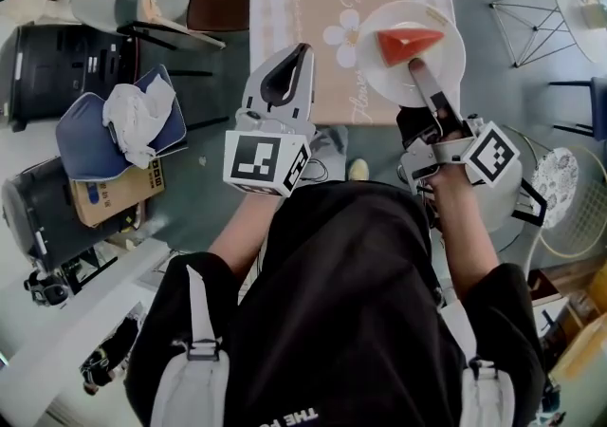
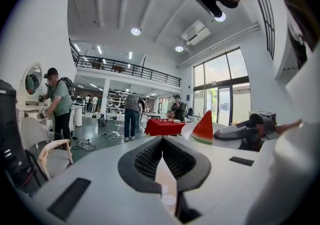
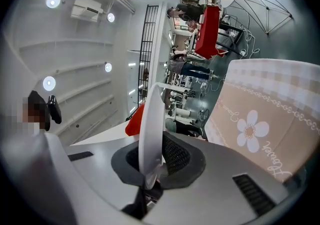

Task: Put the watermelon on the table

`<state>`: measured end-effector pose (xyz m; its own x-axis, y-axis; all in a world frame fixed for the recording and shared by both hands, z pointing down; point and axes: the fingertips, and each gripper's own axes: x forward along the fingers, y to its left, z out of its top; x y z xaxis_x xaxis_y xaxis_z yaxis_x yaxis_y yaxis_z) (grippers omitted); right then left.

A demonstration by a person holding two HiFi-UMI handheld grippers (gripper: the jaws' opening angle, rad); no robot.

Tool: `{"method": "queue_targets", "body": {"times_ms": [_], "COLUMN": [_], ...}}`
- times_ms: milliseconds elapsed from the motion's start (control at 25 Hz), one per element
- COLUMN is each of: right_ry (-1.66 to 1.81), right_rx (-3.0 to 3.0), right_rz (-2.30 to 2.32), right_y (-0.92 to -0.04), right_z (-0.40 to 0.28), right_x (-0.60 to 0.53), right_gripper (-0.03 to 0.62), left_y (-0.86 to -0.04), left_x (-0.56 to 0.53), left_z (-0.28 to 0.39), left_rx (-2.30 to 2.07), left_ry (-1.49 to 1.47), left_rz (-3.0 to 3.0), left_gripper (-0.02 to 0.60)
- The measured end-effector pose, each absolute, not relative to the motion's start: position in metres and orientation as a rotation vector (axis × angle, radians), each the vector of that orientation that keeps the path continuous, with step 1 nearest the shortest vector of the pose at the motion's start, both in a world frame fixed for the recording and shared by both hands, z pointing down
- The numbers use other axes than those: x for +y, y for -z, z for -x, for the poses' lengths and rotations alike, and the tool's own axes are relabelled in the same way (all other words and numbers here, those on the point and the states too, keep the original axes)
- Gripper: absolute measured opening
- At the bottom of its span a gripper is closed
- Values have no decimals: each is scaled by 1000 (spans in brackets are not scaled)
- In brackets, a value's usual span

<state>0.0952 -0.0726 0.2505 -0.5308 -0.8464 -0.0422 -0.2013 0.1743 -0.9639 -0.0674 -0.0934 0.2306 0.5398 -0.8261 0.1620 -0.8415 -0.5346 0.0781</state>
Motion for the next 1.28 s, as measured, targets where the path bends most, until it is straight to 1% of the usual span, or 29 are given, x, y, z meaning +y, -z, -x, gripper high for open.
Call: {"method": "queue_targets", "body": {"times_ms": [400, 1280], "right_ry": [1358, 1320], "right_rx": [1848, 1824], "right_rz": [1007, 1047], "right_y": [-252, -254], "right_z": [-100, -77], "right_x": [-118, -188], "right_gripper": [25, 25], "left_y": [-244, -265], "left_x": [-145, -229], "left_z": [68, 80], "left_rx": [-1366, -1210], "left_ry": [-180, -175], "left_rz": [-2619, -2627], "left_gripper": [12, 12]}}
